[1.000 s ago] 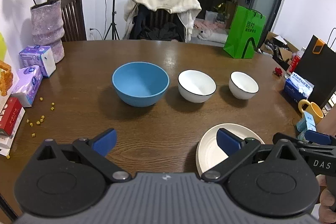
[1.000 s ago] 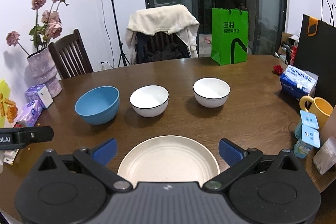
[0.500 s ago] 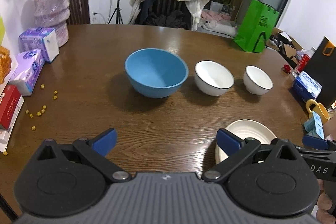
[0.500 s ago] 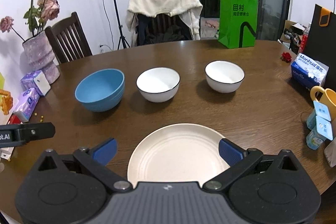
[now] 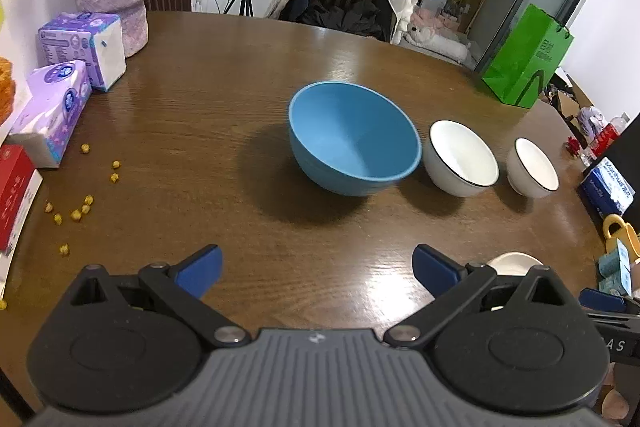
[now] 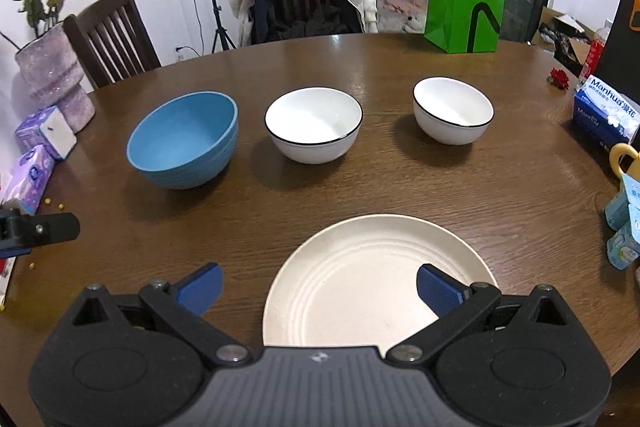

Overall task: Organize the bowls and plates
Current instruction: 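Move both open grippers forward past the plates to the blue bowl rim, then close the left gripper on the blue bowl rim while the right gripper clamps it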

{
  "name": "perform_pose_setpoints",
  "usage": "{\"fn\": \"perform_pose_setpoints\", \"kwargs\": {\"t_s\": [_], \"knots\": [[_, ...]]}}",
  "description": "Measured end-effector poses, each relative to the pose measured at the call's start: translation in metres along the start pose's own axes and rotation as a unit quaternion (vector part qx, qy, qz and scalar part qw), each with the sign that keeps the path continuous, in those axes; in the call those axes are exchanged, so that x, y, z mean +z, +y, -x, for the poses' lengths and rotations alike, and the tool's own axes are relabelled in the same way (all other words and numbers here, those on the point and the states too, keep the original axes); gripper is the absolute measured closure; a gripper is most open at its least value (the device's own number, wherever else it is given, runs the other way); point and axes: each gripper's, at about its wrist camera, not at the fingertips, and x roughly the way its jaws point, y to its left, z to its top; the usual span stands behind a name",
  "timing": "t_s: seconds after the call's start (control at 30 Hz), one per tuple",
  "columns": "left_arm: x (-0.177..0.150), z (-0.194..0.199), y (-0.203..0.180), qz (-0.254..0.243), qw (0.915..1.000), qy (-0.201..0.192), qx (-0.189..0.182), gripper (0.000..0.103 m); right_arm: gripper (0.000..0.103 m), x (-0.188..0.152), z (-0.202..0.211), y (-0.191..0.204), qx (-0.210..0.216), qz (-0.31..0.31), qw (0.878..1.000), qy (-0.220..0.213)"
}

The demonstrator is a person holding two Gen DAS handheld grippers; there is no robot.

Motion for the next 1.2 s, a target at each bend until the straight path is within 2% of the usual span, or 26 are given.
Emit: {"fn": "perform_pose_setpoints", "kwargs": {"t_s": [0.23, 0.47, 0.63, 0.87, 1.13, 1.2], "knots": [[0.029, -0.029, 0.009, -0.014, 0.9999, 0.008, 0.002, 0.000, 0.000, 0.021, -0.024, 0.013, -0.005, -0.013, 1.000, 0.020], [0.058, -0.055, 0.015, -0.015, 0.9999, 0.007, 0.002, 0.000, 0.002, 0.047, -0.047, 0.028, -0.004, -0.024, 0.999, 0.020], [0.076, -0.073, 0.020, -0.010, 0.9999, 0.005, 0.013, 0.000, 0.006, 0.061, -0.063, 0.039, 0.000, -0.029, 0.999, 0.023], [0.100, -0.094, 0.025, -0.013, 0.9993, 0.005, 0.034, 0.001, 0.006, 0.081, -0.079, 0.053, 0.001, -0.035, 0.999, 0.012], [0.116, -0.116, 0.024, -0.020, 0.9990, 0.010, 0.038, 0.003, 0.012, 0.104, -0.106, 0.068, 0.007, -0.047, 0.999, 0.014], [0.118, -0.123, 0.022, -0.023, 0.9989, 0.016, 0.037, 0.009, 0.016, 0.109, -0.114, 0.073, 0.005, -0.051, 0.999, 0.019]]}}
